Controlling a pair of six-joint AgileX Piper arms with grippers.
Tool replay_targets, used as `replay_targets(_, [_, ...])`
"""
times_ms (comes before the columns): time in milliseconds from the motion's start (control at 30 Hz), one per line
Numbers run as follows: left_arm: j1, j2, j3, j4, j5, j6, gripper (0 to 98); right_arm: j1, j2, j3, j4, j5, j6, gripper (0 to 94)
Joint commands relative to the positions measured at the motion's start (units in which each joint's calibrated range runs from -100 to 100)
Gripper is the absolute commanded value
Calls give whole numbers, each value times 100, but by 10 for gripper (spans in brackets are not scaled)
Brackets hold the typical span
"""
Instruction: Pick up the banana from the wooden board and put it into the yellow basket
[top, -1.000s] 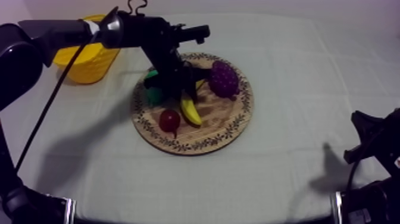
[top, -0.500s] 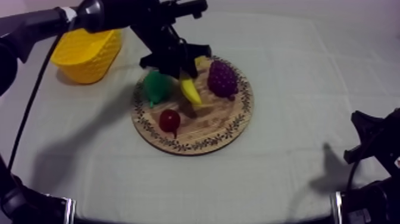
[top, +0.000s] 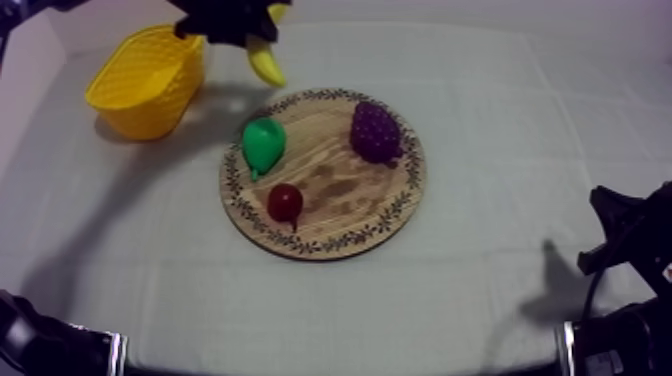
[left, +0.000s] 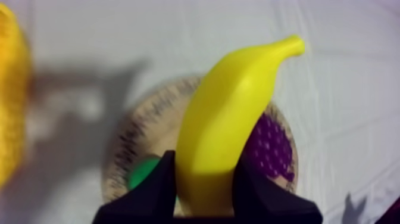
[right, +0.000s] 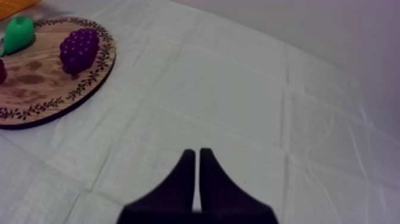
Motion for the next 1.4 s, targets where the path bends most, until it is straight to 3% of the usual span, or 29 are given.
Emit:
replay_targets(0, [-255, -255, -39, -62, 16, -60, 228, -1, -5, -3, 1, -1, -1, 3])
replay_targets(333, [-1162, -532, -232, -528, 206, -313, 226, -1, -5, -3, 1, -1, -1, 3])
replay_targets(567, [-1560, -379, -274, -730, 213, -524, 224, -1, -5, -3, 1, -1, -1, 3])
replay_targets(800, [-1707, 93, -422, -787, 160, -723, 221, -1, -5, -3, 1, -1, -1, 3])
replay_targets(1367, [-1830, 1222, -227, -733, -325, -827, 216, -1, -5, -3, 1, -1, -1, 3])
